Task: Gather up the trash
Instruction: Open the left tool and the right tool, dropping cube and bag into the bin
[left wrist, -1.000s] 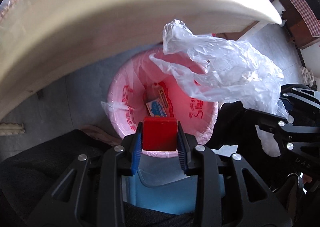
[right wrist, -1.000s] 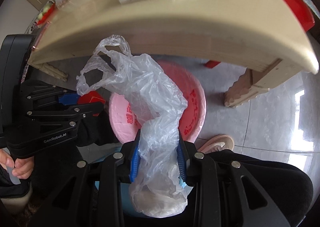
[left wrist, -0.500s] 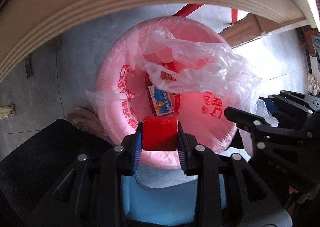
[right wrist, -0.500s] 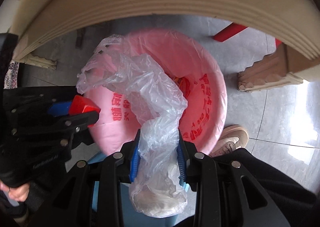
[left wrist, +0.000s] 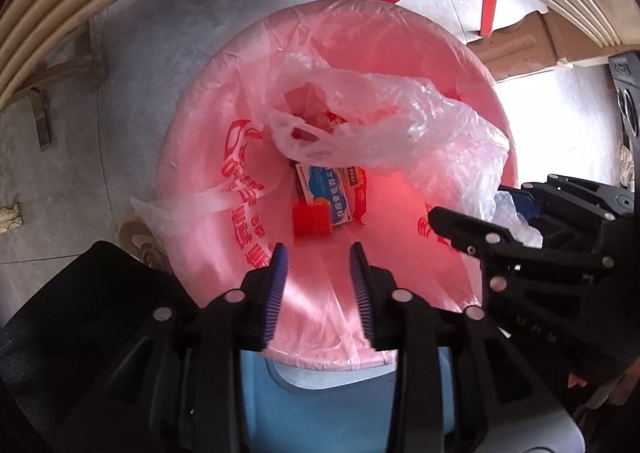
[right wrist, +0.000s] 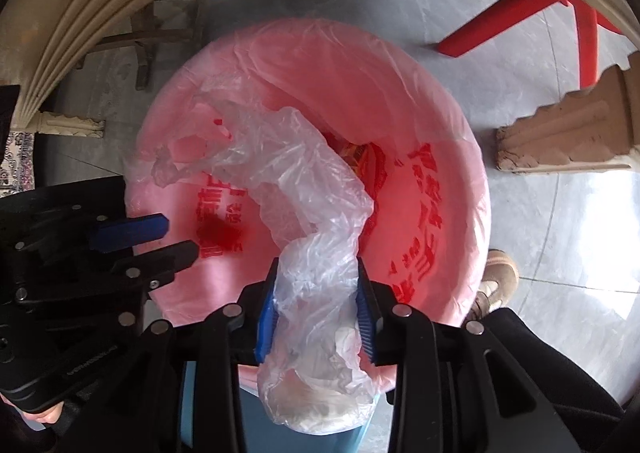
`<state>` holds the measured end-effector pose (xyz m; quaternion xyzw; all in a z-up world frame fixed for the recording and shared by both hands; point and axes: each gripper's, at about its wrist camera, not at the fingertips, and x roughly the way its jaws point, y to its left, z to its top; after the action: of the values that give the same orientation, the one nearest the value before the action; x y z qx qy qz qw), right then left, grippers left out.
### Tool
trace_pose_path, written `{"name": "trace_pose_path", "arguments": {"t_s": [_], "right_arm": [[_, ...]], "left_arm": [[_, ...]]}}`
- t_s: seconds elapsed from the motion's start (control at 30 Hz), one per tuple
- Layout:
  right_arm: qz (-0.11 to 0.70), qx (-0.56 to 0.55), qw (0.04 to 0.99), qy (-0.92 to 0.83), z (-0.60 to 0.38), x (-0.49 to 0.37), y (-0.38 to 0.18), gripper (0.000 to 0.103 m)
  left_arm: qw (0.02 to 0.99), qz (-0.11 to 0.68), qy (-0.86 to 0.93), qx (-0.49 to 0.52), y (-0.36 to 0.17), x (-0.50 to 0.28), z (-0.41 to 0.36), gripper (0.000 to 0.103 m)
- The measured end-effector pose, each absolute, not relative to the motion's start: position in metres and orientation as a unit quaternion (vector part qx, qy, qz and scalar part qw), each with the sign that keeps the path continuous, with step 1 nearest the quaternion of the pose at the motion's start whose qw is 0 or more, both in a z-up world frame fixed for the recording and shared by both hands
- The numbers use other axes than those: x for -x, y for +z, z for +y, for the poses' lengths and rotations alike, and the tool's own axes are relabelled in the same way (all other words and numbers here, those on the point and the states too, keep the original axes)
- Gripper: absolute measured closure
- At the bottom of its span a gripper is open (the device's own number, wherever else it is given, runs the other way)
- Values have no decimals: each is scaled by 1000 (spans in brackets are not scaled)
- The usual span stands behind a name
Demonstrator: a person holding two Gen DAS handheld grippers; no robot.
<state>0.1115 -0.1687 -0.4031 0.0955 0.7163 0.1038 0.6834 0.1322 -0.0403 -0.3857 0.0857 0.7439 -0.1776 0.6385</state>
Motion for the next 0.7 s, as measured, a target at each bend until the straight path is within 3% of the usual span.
{"name": "trace_pose_path", "arguments": {"t_s": [0.1,0.27,0.7], "right_arm": [[712,-76,693,90,-169,-114,-401,57],[706,-100,696,83,-178,-117,-401,37],[701,-101,701,77,-180,-117,-395,35]], "left_arm": [[637,748,-168,-88,-385,-135,-37,48],[647,741,-162,-77,-375,-138,-30,40],[658,731,-162,-81,-365,-132,-29,39]]}}
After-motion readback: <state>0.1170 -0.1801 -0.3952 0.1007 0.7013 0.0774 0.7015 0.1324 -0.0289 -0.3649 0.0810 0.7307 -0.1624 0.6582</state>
